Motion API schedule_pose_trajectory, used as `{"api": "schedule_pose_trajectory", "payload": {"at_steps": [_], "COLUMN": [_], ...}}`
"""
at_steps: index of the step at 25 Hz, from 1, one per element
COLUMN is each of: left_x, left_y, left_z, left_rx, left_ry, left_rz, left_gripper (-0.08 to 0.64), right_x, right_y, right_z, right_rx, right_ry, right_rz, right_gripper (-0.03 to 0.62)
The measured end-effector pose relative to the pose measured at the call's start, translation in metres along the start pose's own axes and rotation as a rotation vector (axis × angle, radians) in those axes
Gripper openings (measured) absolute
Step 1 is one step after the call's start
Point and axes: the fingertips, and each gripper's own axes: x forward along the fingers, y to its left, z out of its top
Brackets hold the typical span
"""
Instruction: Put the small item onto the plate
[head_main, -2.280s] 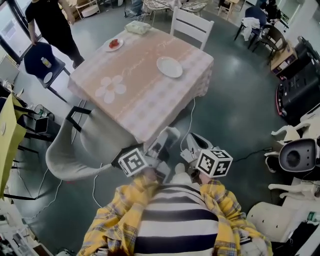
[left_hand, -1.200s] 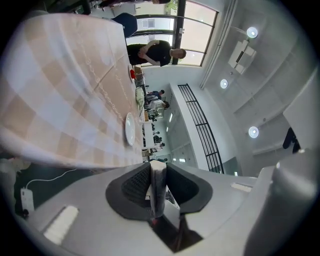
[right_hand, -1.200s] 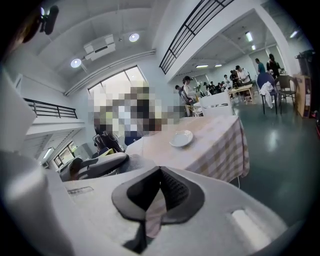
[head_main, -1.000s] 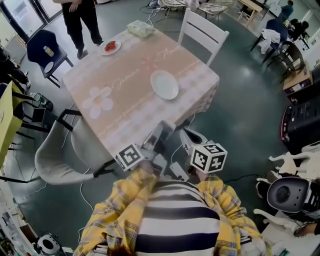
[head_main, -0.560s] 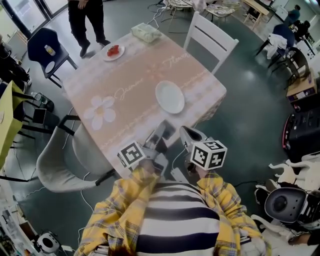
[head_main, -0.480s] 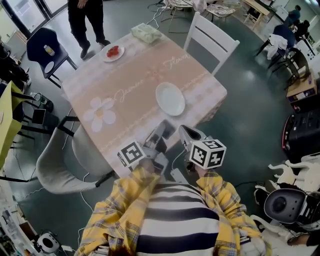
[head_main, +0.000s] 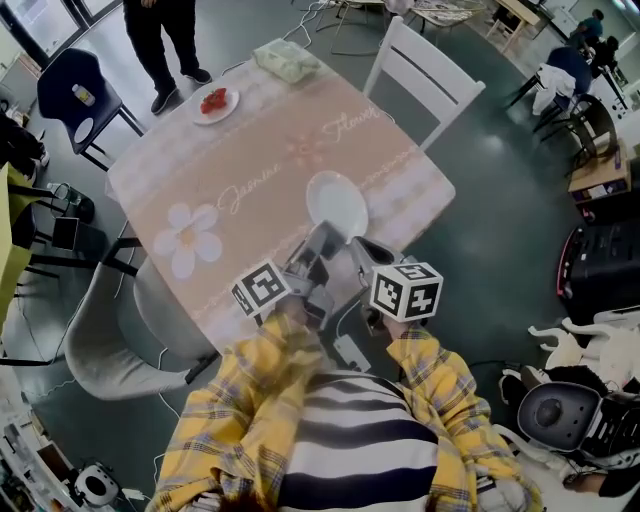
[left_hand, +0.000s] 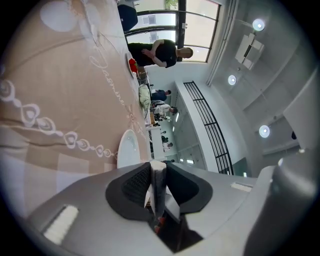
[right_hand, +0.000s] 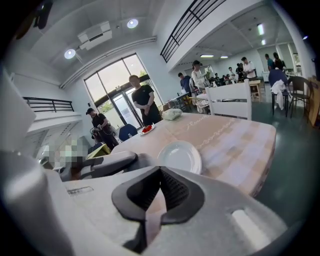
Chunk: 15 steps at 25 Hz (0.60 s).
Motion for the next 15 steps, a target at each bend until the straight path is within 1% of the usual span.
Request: {"api": "schedule_pose_trajectory", "payload": {"at_steps": [8, 10, 15], "left_x": [0.037, 0.043, 0.06], "left_y": [0.009, 0.011, 0.015], "left_z": [0.02, 0.023, 0.025], "left_rx": [0.008, 0.024, 0.036], "left_ry": [-0.021, -0.013, 0.026], "left_rz": [0.009, 0.013, 0.025], "left_gripper": [0.084, 0.084, 0.084], "right_x": [0.021, 0.025, 0.031], "right_y": [-0.018, -0.022, -0.031], "right_z": [0.017, 0.021, 0.025], "right_rx": [0.018, 0.024, 0.041], "right_ry": [0.0, 0.0, 0.002], "right_rz": [-0.019, -0.024, -0.033], "right_gripper": [-0.003, -0.003, -0.003]}}
